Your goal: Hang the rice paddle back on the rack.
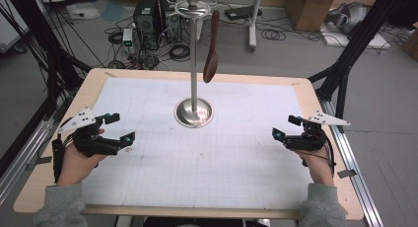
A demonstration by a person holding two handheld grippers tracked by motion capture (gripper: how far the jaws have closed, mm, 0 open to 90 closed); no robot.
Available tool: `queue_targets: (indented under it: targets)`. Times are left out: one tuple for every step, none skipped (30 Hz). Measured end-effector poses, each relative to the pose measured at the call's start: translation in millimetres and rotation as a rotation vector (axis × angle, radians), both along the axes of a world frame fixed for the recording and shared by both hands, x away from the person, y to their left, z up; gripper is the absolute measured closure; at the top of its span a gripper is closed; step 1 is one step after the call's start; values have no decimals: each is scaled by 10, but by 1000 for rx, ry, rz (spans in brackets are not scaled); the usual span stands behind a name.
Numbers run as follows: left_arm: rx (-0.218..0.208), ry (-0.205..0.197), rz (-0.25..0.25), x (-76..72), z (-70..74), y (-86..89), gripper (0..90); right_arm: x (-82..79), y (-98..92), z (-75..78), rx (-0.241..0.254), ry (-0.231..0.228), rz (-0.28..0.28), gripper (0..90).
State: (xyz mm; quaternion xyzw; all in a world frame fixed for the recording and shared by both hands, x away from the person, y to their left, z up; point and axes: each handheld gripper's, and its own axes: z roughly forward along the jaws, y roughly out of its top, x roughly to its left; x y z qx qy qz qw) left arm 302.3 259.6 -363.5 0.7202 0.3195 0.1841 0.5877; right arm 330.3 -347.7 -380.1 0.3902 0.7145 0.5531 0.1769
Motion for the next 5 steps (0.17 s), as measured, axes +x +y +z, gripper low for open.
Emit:
queue_targets:
  targets:
    - [3, -1, -2, -1, 4, 1, 42, -4, -9, -4, 6, -2, -3, 30]
    - [5, -2, -3, -1, 6, 0, 42, -11, -23, -7, 12, 1, -5, 30]
    - [5, -3, -2, -2, 7, -1, 42, -13, -29, -8, 10, -4, -5, 30]
    - [5, -4, -3, -2, 8, -3, 42, -16, -33, -8, 10, -6, -3, 30]
    - [5, -4, -3, 0, 9, -4, 42, -19, -37, -5, 12, -9, 0, 30]
